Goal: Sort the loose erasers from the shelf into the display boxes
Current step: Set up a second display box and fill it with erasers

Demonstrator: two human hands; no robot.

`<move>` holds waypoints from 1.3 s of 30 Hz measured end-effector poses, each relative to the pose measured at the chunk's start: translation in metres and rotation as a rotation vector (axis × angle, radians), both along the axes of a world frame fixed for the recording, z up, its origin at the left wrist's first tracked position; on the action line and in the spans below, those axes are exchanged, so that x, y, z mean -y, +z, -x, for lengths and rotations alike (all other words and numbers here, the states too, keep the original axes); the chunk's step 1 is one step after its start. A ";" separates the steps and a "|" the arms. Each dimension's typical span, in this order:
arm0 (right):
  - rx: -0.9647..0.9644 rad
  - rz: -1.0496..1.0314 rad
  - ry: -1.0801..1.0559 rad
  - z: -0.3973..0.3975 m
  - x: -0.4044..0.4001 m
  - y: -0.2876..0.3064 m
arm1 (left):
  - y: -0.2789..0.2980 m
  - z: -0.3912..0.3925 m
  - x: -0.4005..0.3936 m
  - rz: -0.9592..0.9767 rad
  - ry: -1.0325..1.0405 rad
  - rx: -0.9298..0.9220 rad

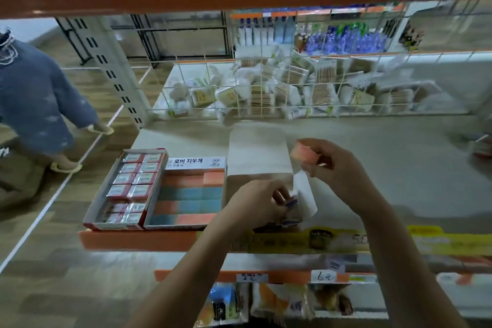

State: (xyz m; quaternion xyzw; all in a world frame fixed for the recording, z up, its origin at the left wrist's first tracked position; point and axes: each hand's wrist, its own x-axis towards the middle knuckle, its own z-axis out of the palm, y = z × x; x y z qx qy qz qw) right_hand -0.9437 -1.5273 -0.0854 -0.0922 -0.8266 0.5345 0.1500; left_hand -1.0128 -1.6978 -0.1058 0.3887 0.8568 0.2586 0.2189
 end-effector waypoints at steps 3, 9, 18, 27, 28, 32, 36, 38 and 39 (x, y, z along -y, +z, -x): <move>0.012 -0.022 -0.002 -0.002 0.002 -0.001 | 0.000 -0.001 0.002 0.005 -0.036 -0.004; 0.023 -0.038 0.001 -0.001 0.002 -0.003 | 0.004 0.001 0.001 0.056 -0.063 -0.065; 0.030 -0.086 0.004 -0.002 0.002 -0.011 | 0.006 0.002 -0.004 0.144 -0.106 -0.168; 0.057 -0.131 0.012 0.000 0.001 -0.019 | 0.009 0.000 0.002 0.117 -0.113 -0.219; 0.054 -0.129 0.010 0.000 0.001 -0.019 | 0.010 -0.001 0.002 0.117 -0.112 -0.219; 0.046 -0.129 -0.002 -0.001 0.004 -0.018 | 0.010 -0.004 0.000 0.130 -0.108 -0.251; 0.063 -0.185 -0.008 -0.001 0.006 -0.017 | 0.009 -0.006 -0.002 0.151 -0.109 -0.311; 0.080 -0.237 -0.006 -0.001 0.008 -0.019 | 0.006 -0.007 -0.003 0.150 -0.111 -0.323; 0.088 -0.262 -0.006 -0.001 0.009 -0.019 | 0.005 -0.007 -0.003 0.142 -0.106 -0.319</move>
